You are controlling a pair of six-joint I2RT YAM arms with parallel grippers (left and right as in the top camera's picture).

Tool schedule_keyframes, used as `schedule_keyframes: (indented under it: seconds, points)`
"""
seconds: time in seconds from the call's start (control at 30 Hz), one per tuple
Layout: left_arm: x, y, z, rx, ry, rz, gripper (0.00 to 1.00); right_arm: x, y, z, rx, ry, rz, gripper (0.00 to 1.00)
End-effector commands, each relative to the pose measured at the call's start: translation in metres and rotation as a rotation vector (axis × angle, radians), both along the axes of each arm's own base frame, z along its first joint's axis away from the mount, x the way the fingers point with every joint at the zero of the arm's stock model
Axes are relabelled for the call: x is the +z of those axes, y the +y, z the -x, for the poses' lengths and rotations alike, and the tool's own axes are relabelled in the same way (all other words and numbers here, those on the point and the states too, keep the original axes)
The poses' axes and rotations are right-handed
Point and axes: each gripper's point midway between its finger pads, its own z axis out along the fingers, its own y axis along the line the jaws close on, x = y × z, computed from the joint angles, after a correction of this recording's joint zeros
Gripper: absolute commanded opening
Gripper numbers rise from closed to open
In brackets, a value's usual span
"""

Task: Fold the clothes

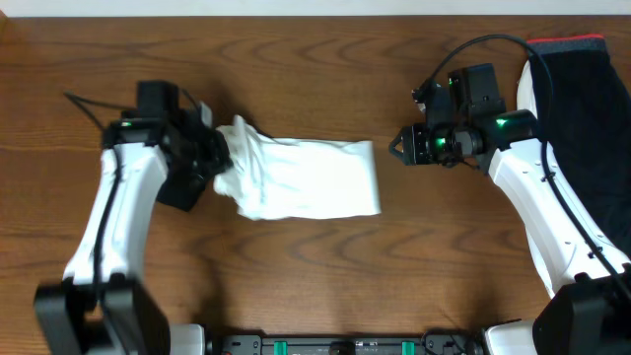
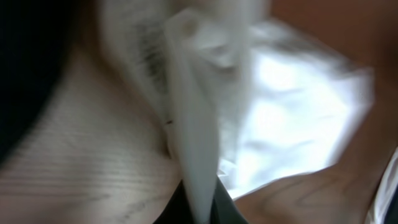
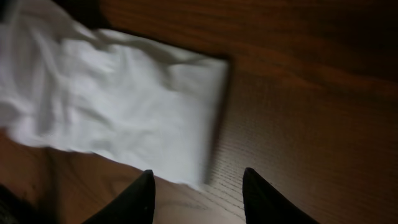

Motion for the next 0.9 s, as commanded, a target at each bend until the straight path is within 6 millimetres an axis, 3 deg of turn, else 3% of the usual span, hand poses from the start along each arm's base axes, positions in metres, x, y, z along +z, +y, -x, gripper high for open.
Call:
schedule_keyframes:
  seconds: [0.0, 0.1, 0.23, 0.57, 0.7, 0.87]
  points:
    - [0.046, 0.0, -0.005, -0.09, -0.144, -0.105, 0.06, 0.01, -0.002, -0.003, 0.009, -0.039, 0.002, 0.44]
    - [0.047, -0.019, -0.002, -0.15, -0.144, -0.126, 0.06, 0.01, -0.002, -0.003, 0.008, -0.039, 0.002, 0.44]
    - [0.032, -0.043, 0.003, -0.243, -0.115, -0.207, 0.06, 0.01, -0.002, -0.002, 0.009, -0.037, 0.002, 0.44]
    - [-0.027, -0.118, 0.023, -0.496, -0.007, -0.294, 0.06, 0.009, -0.002, 0.0, 0.009, -0.027, 0.005, 0.44]
    - [-0.048, -0.143, 0.022, -0.506, 0.008, -0.287, 0.06, 0.009, -0.002, 0.0, 0.009, -0.027, 0.005, 0.44]
    - [-0.064, -0.159, 0.022, -0.495, 0.024, -0.28, 0.09, 0.008, -0.003, 0.001, 0.009, -0.02, 0.006, 0.45]
